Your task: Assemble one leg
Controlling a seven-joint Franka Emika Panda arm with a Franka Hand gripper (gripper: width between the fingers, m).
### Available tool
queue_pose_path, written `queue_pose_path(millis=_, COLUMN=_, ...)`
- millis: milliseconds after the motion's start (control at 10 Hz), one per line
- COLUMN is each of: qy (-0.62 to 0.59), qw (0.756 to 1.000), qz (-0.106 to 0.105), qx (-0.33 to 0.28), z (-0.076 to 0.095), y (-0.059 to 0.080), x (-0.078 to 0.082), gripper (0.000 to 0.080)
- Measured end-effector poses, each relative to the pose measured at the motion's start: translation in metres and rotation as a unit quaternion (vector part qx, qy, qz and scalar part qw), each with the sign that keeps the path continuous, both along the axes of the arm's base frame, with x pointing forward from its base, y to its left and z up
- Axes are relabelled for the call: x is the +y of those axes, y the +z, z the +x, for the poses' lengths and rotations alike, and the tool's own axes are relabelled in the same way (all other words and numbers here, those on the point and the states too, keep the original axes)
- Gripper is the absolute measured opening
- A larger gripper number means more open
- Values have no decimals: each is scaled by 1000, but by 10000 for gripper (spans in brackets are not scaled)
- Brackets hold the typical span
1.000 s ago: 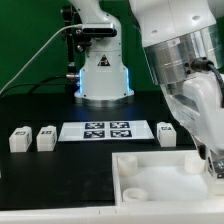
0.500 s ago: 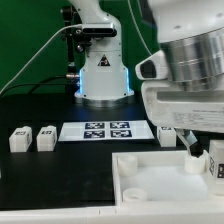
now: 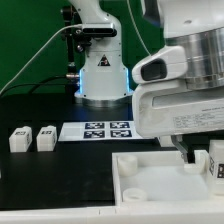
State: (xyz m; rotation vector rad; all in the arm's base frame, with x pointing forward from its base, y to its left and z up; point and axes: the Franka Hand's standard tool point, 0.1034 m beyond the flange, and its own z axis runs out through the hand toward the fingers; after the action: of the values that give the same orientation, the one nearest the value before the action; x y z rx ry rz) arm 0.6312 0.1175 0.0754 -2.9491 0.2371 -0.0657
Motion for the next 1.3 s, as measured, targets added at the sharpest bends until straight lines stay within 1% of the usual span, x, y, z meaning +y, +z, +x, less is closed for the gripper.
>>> queue_pose_path(millis=200, qy=-13, qw=1000, qz=3, qx=1, z=0, y=-1, x=0, gripper=649)
queue_pose_path(millis=300, qy=-17, qw=1000, qz=3, qx=2, z=0, y=-1, x=0, gripper=526)
queue_pose_path(millis=400, qy=-37, qw=999, qz=6, qx=6, z=-1, y=-1, x=1, gripper=385)
queue_pose_path(millis=500, qy=-84, qw=996, qz=9, qx=15, z=-1, y=-2, x=-1, gripper=385)
queue_pose_path(millis=600, qy=-132, qw=991, qz=11, qx=24, z=-1, y=-2, x=-2, gripper=305)
queue_pose_path(millis=700, qy=-157, qw=987, qz=13, qx=28, z=-1, y=-2, x=-2, gripper=304)
queue_pose_path(millis=800, qy=-217, qw=975, qz=20, qx=40, z=-1, y=-3, x=-2, gripper=303)
queue_pose_path(millis=900, qy=-282, qw=957, qz=33, qx=50, z=-1, y=-3, x=-4, gripper=303)
queue_pose_path(millis=1000, qy=-376, qw=923, qz=63, qx=54, z=-1, y=-4, x=-8, gripper=303)
queue_pose_path(millis=1100, qy=-439, qw=893, qz=79, qx=64, z=-3, y=-5, x=-6, gripper=303)
queue_pose_path(millis=1200, qy=-518, qw=846, qz=102, qx=75, z=-3, y=-6, x=-6, gripper=302)
queue_pose_path(millis=1300, qy=-565, qw=812, qz=115, qx=87, z=-4, y=-6, x=-6, gripper=302)
